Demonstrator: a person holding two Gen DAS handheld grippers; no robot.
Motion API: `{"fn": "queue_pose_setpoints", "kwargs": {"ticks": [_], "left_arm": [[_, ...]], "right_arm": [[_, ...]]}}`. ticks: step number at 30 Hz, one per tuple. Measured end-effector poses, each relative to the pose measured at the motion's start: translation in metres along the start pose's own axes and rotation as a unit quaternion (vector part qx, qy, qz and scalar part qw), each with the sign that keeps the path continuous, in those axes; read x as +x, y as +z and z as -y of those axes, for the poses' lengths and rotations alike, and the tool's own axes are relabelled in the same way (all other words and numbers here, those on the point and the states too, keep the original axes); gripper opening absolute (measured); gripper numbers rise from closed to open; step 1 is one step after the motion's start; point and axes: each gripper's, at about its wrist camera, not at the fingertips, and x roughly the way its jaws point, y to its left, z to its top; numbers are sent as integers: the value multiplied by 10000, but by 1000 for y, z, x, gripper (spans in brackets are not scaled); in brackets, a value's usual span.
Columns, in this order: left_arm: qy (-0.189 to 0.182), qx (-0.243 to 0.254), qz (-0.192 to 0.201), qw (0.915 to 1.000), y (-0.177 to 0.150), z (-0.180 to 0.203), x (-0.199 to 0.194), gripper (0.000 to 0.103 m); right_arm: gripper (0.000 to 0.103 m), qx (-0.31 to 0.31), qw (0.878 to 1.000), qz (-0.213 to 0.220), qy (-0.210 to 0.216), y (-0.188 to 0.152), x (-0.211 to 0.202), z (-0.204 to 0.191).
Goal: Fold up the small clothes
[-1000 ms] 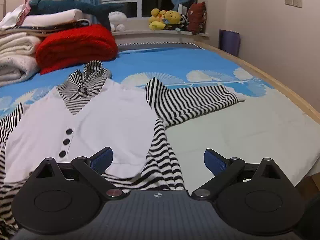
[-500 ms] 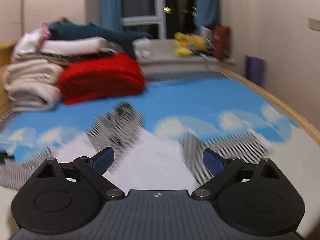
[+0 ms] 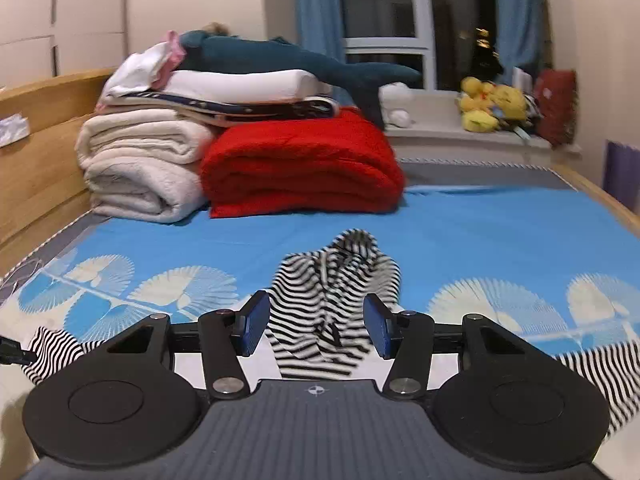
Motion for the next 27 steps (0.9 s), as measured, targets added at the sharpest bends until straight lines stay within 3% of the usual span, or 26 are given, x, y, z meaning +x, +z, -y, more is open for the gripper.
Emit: {"fn": "queue_pose_setpoints", "kwargs": {"ticks": [3,7,15,16,17,18,21,23,25,27], "left_arm": [[167,-501,-115,9985,8,-20,9,36],[150,-1037,-256,9942,15,-34,17,39],[526,-1046,-476,9920,13,-36,33,38],[571,-1017,-466,9921,14,-35,34,34],[629,-971,-441,9923,15,-32,34,9],[784,-832,-377,9927,16,-26,30,2],[1237,-61,304,9918,18,17,-1,1],[1039,394,766,9908,15,58,-31,1],[477,705,1136,9899,6,105,-66,1],[-291,1083,1443,9832,-14,157,-105,1]], "right_arm": [[54,-151,9999,24,-14,4,9,5],[54,123,9992,-362,-75,-1,21,22],[54,724,9930,-934,-9,-16,37,38],[54,728,9925,-981,-38,-19,37,39],[54,740,9918,-1037,-67,-21,36,40],[54,755,9912,-1081,-79,-22,36,43],[54,733,9906,-1152,-113,-26,32,47],[54,655,9907,-1169,-224,-30,29,52],[54,710,9892,-1228,-367,-34,26,59],[54,924,9860,-1309,-456,-39,22,69]]}}
